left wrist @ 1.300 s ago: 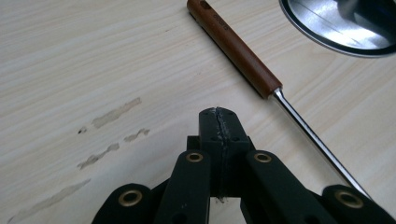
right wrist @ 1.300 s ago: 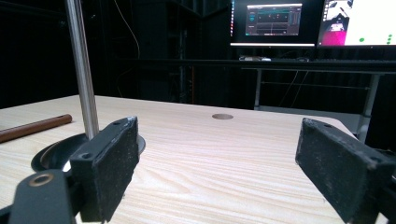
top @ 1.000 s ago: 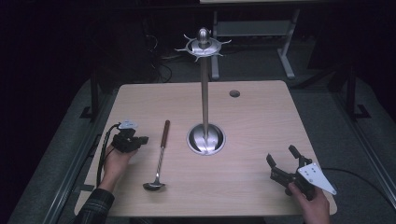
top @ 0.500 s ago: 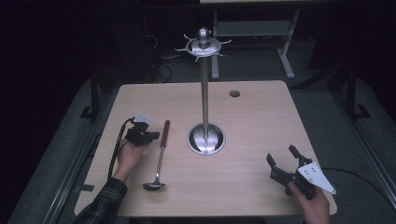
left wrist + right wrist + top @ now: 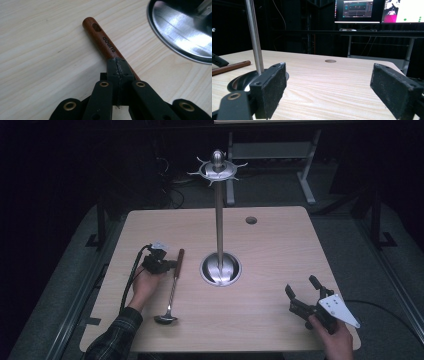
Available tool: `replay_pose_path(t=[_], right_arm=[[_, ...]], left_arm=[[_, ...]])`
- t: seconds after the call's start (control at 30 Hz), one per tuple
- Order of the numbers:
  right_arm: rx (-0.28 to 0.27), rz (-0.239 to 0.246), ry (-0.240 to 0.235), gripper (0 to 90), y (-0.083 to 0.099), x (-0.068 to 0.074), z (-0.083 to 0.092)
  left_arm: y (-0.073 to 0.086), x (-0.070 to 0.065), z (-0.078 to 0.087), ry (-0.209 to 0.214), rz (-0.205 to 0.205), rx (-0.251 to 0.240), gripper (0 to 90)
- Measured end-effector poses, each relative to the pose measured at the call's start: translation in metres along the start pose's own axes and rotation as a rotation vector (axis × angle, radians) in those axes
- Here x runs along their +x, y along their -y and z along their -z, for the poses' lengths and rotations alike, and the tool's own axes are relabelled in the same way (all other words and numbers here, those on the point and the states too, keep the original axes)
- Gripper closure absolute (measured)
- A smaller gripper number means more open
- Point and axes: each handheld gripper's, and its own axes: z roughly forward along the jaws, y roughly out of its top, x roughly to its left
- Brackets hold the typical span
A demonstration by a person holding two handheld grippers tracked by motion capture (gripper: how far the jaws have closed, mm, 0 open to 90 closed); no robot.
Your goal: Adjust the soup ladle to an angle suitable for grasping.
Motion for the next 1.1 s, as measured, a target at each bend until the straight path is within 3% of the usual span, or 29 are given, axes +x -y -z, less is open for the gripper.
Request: replay_pose_path(t=[0.67, 0.9, 1.1], right_arm=[[-0.002, 0.004, -0.001, 13.0, 0.0, 0.001, 0.0], [-0.001, 0.003, -0.002, 13.0, 0.0, 0.001, 0.0], [-0.004, 0.005, -0.002, 13.0, 0.0, 0.001, 0.001]], left_arm=[[-0.006, -0.023, -0.009, 0.088, -0.05, 0.02, 90.0], [-0.009, -0.032, -0.011, 0.109, -0.086, 0.04, 90.0], [-0.009, -0.034, -0.008, 0.122, -0.076, 0.048, 90.0]])
